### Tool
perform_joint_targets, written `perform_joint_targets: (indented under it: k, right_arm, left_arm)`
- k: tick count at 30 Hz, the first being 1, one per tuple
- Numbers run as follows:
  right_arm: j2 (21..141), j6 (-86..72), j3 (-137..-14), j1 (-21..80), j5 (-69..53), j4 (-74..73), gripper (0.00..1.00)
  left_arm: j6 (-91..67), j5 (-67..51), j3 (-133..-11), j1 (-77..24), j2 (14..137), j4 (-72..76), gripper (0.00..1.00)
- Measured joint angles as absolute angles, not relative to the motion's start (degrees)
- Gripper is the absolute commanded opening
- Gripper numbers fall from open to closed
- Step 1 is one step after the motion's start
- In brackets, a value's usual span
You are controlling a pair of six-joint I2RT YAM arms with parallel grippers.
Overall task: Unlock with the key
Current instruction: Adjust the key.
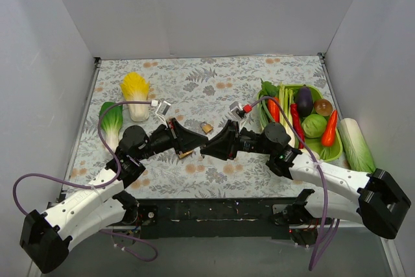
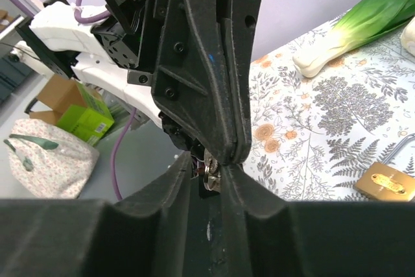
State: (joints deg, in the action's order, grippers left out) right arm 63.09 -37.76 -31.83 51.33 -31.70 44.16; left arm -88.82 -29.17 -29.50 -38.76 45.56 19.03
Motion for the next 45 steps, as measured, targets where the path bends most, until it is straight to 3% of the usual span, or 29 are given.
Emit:
perform_joint_targets:
  k: [5,9,10,11,12,13,14,15,23,28,33,35,45]
  right_arm:
    - [63.3,-39.1,-30.8,51.3,-30.7,46.2,0.09]
    - [63.5,-40.7,-29.8,51.4,-29.4,47.0,0.01]
    - [63.6,-41.1,-29.6,51.4,-29.1,47.3,0.01]
    - [63.7,-41.8,-29.4,51.4,-28.7,47.8,0.01]
    - [63.7,-42.0,-29.3,51.4,-28.6,48.1,0.01]
    - [63.8,-42.3,-29.1,51.4,-28.1,48.3,0.01]
    - [63.8,-42.5,-28.8,51.3,-27.6,48.6,0.01]
    - [63.8,-42.8,-28.4,51.3,-27.1,49.1,0.01]
    - [60.8,-44.8,-20.6,50.6,-22.3,48.4,0.01]
    - [53.6,-43.1,-17.2,50.6,-16.1,39.2,0.01]
    - [44.4,-38.3,-17.1,50.6,-8.9,29.1,0.01]
    - [41.6,-36.6,-17.1,50.6,-6.7,26.2,0.01]
    - [33.0,-32.8,-16.9,50.6,-2.9,19.3,0.01]
  left_arm:
    - [-88.7,-30.5,-28.5,-38.8,45.5,21.5,0.00]
    - [-88.2,-31.1,-27.5,-38.8,45.4,22.7,0.00]
    - [-87.9,-31.2,-27.5,-38.8,45.4,22.8,0.06]
    - [-87.6,-31.1,-27.5,-38.8,45.4,22.7,0.21]
    - [-87.4,-31.1,-27.5,-38.8,45.3,22.7,0.46]
    - [-87.1,-31.0,-27.5,-38.8,45.1,22.6,0.83]
    - [-86.5,-30.7,-27.5,-38.8,44.7,22.1,0.95]
    - [-86.1,-30.2,-27.5,-38.9,44.2,21.3,0.98]
    - [-88.7,-8.4,-32.7,-38.8,41.0,3.4,0.98]
    - [-99.4,7.7,-36.8,-38.7,43.9,-15.2,0.94]
    - [-107.9,14.1,-38.8,-38.7,58.4,-31.9,0.84]
    - [-109.4,15.7,-40.0,-38.8,64.7,-36.8,0.74]
    - [-110.3,21.5,-51.7,-39.2,82.4,-46.4,0.74]
